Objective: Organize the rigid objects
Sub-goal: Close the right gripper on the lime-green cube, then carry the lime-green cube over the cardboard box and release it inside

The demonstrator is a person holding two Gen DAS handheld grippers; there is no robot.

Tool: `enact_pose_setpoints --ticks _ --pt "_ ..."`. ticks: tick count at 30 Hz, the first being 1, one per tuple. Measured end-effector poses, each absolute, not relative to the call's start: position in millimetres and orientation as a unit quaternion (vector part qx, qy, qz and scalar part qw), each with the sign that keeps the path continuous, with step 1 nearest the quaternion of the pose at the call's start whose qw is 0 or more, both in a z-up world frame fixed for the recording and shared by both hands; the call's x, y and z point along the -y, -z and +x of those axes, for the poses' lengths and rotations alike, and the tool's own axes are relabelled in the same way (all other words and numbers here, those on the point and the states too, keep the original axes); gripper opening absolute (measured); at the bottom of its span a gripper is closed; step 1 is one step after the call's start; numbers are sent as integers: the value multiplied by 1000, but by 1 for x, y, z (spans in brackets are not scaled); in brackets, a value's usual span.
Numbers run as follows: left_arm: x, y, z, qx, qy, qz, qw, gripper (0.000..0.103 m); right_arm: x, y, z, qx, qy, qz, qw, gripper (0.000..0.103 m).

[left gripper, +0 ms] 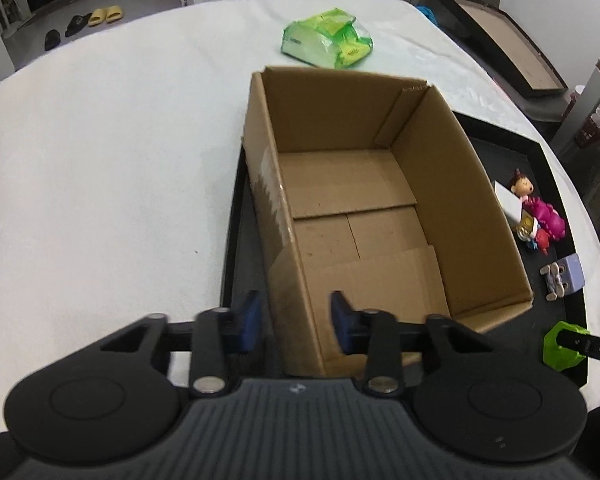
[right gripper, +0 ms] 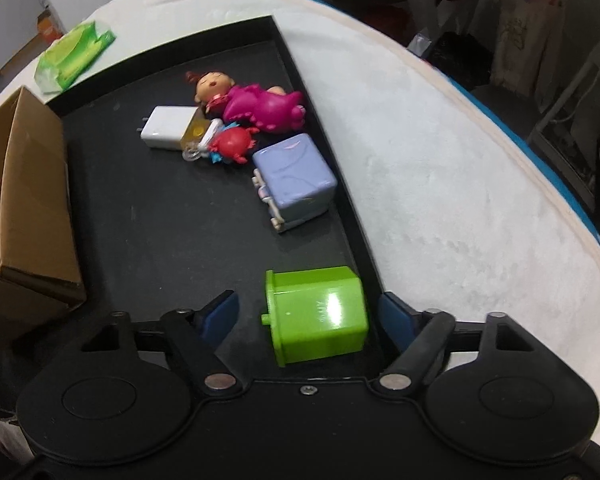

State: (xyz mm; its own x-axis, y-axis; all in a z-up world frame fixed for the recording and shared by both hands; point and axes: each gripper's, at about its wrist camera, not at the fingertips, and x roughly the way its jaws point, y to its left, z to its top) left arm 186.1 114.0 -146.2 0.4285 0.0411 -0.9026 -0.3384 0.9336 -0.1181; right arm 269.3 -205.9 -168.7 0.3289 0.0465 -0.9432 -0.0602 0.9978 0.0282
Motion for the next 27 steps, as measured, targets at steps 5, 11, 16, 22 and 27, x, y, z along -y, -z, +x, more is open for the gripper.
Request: enact_pose_setpoints --ticks 5,11,16,22,27 --pt "-106 144 181 -516 -108 -117 842 20 200 170 267 -577 -45 -13 816 51" --pt "-106 137 171 -505 -95 -121 850 19 196 157 259 -564 -54 -20 824 50" --pt "-101 132 166 -505 -81 -115 851 20 192 140 251 -550 -59 -26 833 50" --pt "-99 131 163 -507 -72 -113 852 20 180 113 243 -526 -72 -34 846 50" --pt "-100 131 163 -511 -62 -124 848 20 161 89 242 -504 -90 -47 858 50"
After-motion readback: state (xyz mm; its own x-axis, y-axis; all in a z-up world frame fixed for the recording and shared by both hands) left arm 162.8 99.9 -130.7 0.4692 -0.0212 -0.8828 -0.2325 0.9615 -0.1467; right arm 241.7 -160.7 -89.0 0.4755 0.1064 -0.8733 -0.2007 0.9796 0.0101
